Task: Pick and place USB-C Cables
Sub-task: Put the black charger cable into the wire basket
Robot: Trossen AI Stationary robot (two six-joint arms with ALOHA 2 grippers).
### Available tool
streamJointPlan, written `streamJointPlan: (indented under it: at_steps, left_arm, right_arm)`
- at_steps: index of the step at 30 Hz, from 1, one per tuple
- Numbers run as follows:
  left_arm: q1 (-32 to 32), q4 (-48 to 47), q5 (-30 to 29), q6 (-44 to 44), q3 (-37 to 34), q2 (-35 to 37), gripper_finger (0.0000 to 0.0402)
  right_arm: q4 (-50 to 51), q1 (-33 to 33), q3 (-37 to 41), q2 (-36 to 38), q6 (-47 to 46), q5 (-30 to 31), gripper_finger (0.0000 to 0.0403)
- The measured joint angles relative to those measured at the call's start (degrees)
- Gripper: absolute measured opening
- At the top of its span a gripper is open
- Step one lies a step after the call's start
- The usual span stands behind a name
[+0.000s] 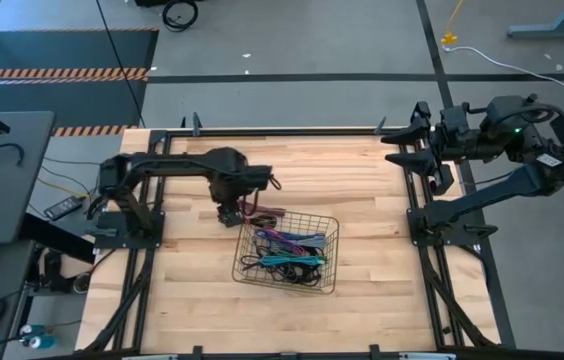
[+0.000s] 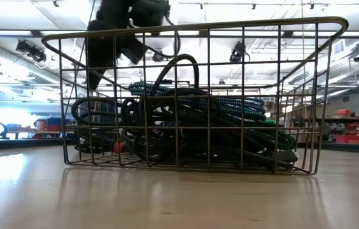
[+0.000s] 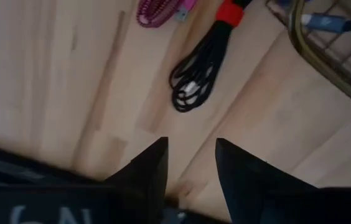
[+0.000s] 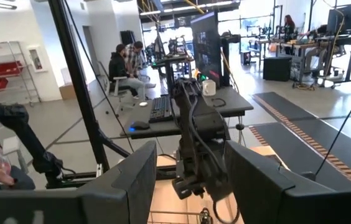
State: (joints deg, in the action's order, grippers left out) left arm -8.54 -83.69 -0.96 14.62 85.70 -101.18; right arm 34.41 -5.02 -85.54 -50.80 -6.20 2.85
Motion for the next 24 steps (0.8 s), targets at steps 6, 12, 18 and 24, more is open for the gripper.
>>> streamJointPlan:
  at_steps: [6, 12, 18, 24]
  left_arm:
    - [0.43, 10.73, 2.76, 2.99, -10.12, 6.3, 0.0137]
    - [1.72, 14.29, 3.14, -0.28, -17.96, 6.82, 0.0137]
    - [3.47, 23.78, 3.75, -3.22, -24.86, 6.81, 0.0137]
    - [4.31, 27.72, 3.28, -6.52, -26.37, 6.7, 0.0137]
  right_arm:
    - [-0.04, 0.0, 0.0, -0.25, -0.09, 0.16, 0.0195]
    - [-0.4, 0.01, 0.0, -0.29, -0.24, 0.78, 0.0195]
    - [-2.09, 0.0, 0.0, -0.29, -1.55, 0.76, 0.0195]
    - [-2.65, 0.0, 0.0, -0.29, -2.81, 0.74, 0.0195]
